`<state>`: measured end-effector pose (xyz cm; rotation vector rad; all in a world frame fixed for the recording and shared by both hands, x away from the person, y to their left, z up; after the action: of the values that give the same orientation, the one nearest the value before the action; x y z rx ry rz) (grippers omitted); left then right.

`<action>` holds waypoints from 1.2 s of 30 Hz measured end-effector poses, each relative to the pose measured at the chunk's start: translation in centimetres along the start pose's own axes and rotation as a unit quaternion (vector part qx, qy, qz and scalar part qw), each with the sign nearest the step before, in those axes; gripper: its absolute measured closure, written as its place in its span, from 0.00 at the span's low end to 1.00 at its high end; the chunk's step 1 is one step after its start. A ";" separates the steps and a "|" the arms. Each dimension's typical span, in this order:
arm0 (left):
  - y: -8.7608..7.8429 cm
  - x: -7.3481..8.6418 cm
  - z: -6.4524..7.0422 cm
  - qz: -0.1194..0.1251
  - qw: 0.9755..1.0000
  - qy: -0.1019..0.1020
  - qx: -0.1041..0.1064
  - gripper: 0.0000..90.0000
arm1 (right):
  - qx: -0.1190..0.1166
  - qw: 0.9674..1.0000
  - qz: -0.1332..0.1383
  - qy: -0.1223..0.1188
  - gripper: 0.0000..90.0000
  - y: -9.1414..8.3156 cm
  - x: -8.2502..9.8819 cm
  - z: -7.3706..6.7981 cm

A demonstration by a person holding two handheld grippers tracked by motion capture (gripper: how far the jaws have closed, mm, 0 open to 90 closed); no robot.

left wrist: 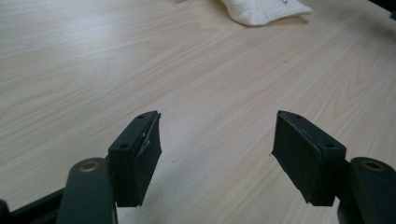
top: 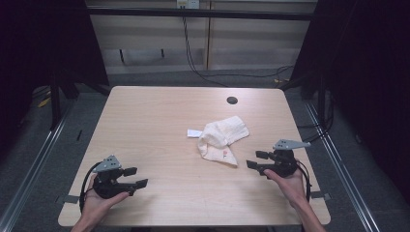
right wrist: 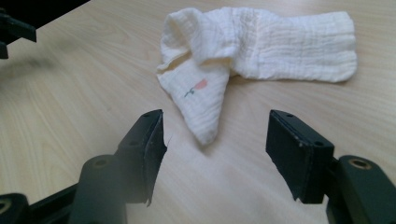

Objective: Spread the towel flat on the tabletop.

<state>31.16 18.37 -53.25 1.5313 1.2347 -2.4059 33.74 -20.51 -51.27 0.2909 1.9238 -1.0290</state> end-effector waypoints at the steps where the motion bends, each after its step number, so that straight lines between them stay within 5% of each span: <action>1: 0.0 0.0 -0.1 -0.001 1.000 -0.002 -0.001 0.36 | -0.002 1.000 0.002 -0.001 0.41 0.3 -0.4 0.1; 8: 0.0 -0.2 -0.3 0.005 1.000 -0.009 0.001 0.35 | -0.017 1.000 0.019 -0.008 0.44 2.2 -3.4 0.7; 16: -0.1 -0.2 -0.4 0.007 1.000 -0.008 0.000 0.35 | -0.024 0.999 -0.015 -0.033 0.47 5.4 -4.9 1.3; 26: -0.3 -0.3 -0.4 0.010 1.000 -0.010 0.002 0.35 | -0.050 0.998 -0.038 -0.028 0.41 10.5 -5.4 1.5; 36: -0.3 -0.3 -0.6 0.013 1.000 -0.011 0.004 0.35 | -0.036 0.996 -0.072 -0.028 0.36 13.4 -5.2 2.4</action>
<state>31.63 18.82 -52.93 1.5096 1.1948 -2.4084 45.66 -12.96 -54.93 0.0832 1.9483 -1.0476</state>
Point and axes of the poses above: each handheld gripper's, and its own axes: y roughly forward along the jaws, x roughly out of its underside, z roughly to its right, the point moved 10 cm from there along y, roughly forward along the jaws, and after that the axes turned 1 degree about y, right-handed, at the moved point
